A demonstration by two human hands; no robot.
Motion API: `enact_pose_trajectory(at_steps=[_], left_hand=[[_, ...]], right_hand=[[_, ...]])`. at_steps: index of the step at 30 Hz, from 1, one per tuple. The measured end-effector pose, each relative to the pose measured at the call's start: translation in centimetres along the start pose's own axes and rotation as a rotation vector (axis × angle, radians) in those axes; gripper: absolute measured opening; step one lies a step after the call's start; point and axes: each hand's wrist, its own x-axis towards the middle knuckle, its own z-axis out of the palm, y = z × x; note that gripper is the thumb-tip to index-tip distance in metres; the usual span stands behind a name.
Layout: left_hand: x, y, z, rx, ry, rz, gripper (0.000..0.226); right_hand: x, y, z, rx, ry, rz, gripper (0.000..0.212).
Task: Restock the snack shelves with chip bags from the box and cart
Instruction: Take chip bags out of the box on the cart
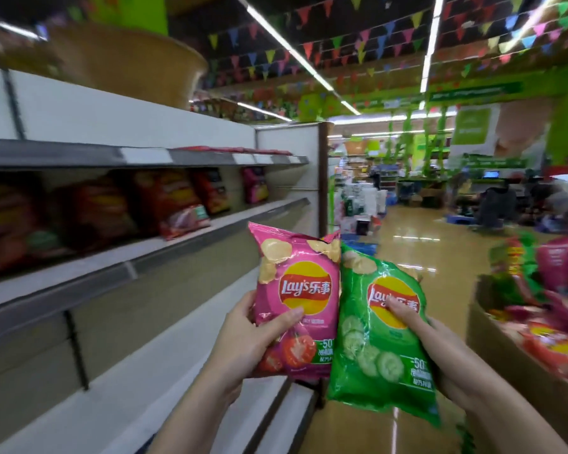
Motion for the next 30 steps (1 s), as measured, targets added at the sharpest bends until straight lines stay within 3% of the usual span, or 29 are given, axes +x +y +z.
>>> enact_pose_trajectory(at_steps=[14,21,26,30], left_hand=[[-13.0,4.2,-11.8,0.107,0.601,0.079,0.052],[-21.6,4.7,-15.2,0.154,0.876,0.044,0.059],[-24.7,6.4,-18.2,0.151,0.969,-0.012,0.064],[-23.7,9.5,-23.0,0.100,1.013,-0.041,0.057]], right_hand=[[-0.3,0.4,18.0,-0.009,-0.559,0.018,0.047],[-4.5,2.5,25.1,-0.004,-0.819,0.131,0.045],[-5.7,2.6,29.1,0.017,-0.921,0.171,0.051],[-4.2,1.0,32.7,0.092,-0.896,0.124,0.046]])
